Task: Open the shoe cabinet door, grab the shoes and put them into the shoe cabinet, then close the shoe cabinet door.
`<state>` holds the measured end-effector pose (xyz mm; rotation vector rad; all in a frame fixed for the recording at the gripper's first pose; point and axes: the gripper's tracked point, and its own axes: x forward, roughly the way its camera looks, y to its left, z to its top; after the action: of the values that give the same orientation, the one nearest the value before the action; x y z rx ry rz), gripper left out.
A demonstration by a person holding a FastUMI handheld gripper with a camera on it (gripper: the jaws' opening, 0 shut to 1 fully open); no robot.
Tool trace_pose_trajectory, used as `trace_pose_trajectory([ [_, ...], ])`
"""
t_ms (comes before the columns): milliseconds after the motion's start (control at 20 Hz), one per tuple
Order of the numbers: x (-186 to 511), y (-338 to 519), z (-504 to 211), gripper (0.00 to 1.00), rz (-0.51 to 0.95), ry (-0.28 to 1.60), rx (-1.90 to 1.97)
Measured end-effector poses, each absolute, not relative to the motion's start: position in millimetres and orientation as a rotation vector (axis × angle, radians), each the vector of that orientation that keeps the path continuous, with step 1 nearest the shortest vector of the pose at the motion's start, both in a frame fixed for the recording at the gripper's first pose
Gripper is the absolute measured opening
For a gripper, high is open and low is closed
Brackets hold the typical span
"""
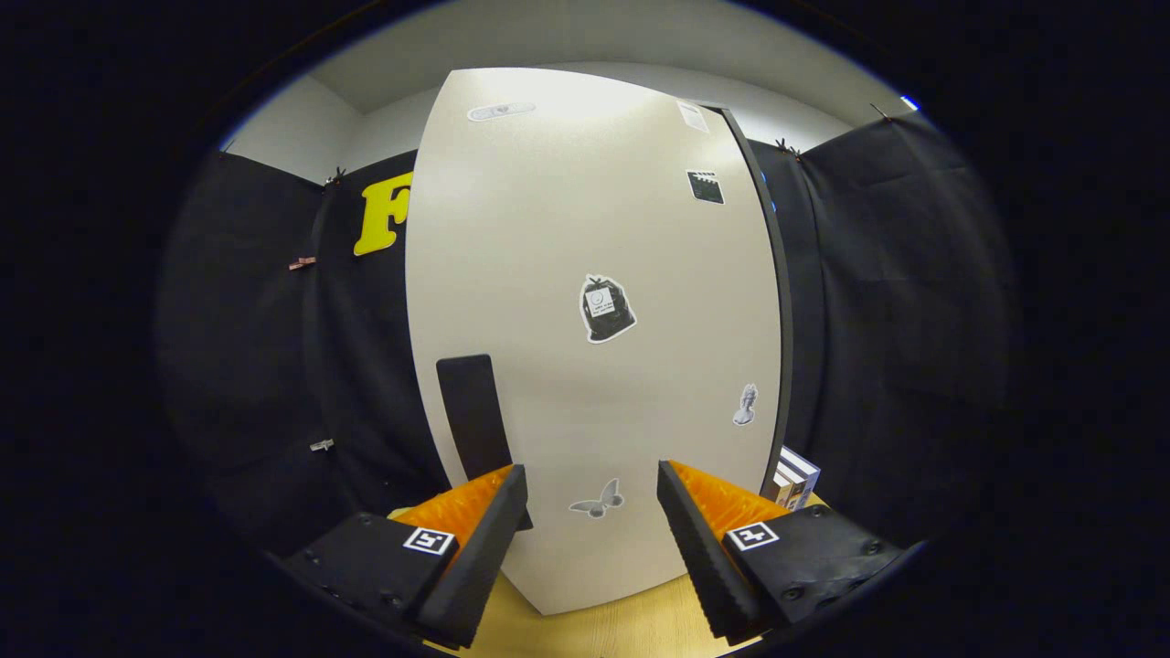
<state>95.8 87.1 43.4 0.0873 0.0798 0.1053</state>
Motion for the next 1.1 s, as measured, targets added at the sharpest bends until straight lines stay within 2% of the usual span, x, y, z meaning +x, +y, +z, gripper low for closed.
trace_pose_trajectory([
  [350,97,80,40,0.97,0.123,0.091,0.108],
  [800,93,76,30,0.98,0.270,0.110,0.066],
  [950,82,70,28,0.98,0.273,0.146,0.053],
  [1100,57,57,48,0.98,0.209,0.055,0.046],
])
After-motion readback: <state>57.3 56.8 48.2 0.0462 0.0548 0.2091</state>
